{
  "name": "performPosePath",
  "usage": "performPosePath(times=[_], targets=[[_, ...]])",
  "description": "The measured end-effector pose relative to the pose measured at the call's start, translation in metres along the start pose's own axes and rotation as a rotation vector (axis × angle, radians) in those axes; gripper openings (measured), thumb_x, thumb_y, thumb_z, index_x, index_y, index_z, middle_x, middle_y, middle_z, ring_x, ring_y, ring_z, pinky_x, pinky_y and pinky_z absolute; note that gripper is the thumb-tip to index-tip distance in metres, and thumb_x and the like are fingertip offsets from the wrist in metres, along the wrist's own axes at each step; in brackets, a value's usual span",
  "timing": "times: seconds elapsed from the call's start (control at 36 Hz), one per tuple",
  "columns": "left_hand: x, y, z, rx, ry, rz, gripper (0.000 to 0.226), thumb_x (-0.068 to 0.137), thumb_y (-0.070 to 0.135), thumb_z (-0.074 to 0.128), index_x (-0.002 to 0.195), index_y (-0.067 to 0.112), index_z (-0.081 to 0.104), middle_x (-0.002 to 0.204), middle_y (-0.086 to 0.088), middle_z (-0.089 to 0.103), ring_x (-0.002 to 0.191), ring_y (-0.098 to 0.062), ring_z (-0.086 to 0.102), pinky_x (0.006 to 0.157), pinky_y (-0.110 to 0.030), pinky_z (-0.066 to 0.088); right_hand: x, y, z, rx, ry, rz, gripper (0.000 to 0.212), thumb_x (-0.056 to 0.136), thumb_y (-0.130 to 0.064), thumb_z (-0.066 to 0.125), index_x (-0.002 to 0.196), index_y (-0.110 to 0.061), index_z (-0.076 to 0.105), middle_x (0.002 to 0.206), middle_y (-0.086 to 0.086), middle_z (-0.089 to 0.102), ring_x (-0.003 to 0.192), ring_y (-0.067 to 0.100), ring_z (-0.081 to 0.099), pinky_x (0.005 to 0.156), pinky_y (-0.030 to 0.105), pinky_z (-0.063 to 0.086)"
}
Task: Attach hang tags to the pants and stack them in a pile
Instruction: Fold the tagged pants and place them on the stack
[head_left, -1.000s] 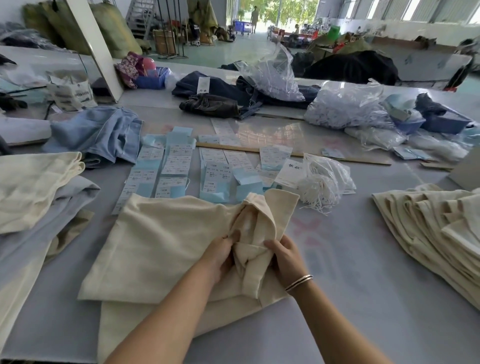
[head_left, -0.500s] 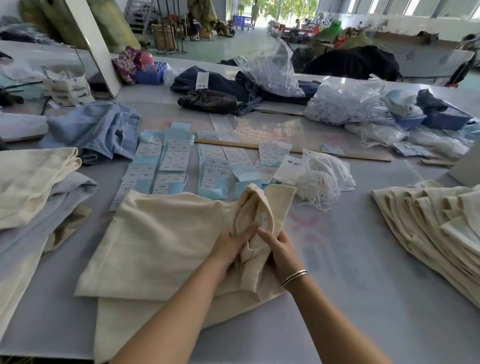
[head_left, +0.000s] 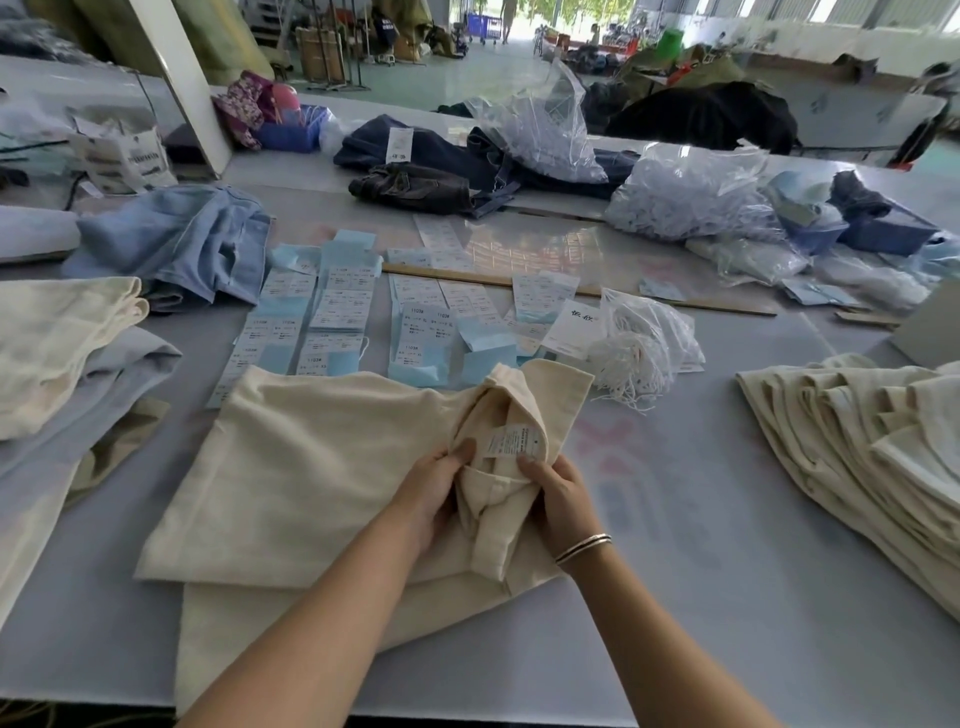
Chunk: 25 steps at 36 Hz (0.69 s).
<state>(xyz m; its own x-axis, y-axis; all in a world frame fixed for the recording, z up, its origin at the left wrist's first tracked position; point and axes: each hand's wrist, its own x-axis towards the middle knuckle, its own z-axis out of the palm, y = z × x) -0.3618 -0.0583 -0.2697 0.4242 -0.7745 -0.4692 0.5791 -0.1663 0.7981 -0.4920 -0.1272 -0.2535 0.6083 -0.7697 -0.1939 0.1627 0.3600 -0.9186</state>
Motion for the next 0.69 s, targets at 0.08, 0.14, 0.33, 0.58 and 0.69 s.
performPosePath(times=[0.08,0.14,0.33,0.58,0.69], targets=[[-0.002,0.001,-0.001,0.004,-0.046,0.013,0.039,0.097,0.032,0.053,0.123,0.004,0.061,0.112,-0.012,0.071,0.108,-0.027,0.065,0.101,-0.043,0.047,-0.003,-0.003,0.002,-0.008,0.008,0.017,0.016,0.091,-0.004,0.051,0.102,-0.005,0.063,0.09,0.01,0.073,0.082,0.023,0.068,0.075,0.034,0.056],[-0.005,0.003,-0.001,-0.02,-0.169,0.023,0.044,0.098,0.043,0.047,0.125,0.01,0.061,0.119,-0.007,0.069,0.112,-0.02,0.063,0.099,-0.037,0.046,-0.008,-0.009,0.001,0.052,0.056,0.057,0.019,0.085,-0.007,0.057,0.102,0.0,0.062,0.089,0.014,0.071,0.079,0.025,0.067,0.07,0.035,0.056],[-0.005,0.017,-0.01,0.849,0.031,0.509,0.02,0.096,0.026,0.056,0.104,0.019,0.073,0.106,0.002,0.071,0.102,-0.021,0.063,0.084,-0.02,0.048,-0.018,-0.069,-0.085,-0.045,0.167,0.207,0.032,0.086,-0.014,0.053,0.064,-0.005,0.073,0.056,0.008,0.068,0.046,0.017,0.065,0.041,0.02,0.049],[0.008,-0.01,-0.024,1.762,0.168,0.515,0.066,0.094,0.06,0.028,0.153,0.038,0.008,0.162,0.0,-0.007,0.148,-0.015,-0.009,0.118,-0.043,-0.007,0.011,-0.113,-0.164,-0.979,0.264,0.511,0.021,0.089,-0.002,0.056,0.11,-0.006,0.06,0.066,0.012,0.054,0.045,0.019,0.048,0.047,0.022,0.044],[0.007,-0.015,-0.024,1.777,0.22,0.526,0.068,0.092,0.063,0.025,0.152,0.039,0.004,0.162,0.002,-0.009,0.148,-0.013,-0.012,0.116,-0.041,-0.012,0.054,-0.116,-0.137,-1.251,0.536,-0.117,0.025,0.086,-0.003,0.059,0.11,-0.004,0.068,0.099,0.021,0.068,0.085,0.035,0.063,0.074,0.032,0.044]])
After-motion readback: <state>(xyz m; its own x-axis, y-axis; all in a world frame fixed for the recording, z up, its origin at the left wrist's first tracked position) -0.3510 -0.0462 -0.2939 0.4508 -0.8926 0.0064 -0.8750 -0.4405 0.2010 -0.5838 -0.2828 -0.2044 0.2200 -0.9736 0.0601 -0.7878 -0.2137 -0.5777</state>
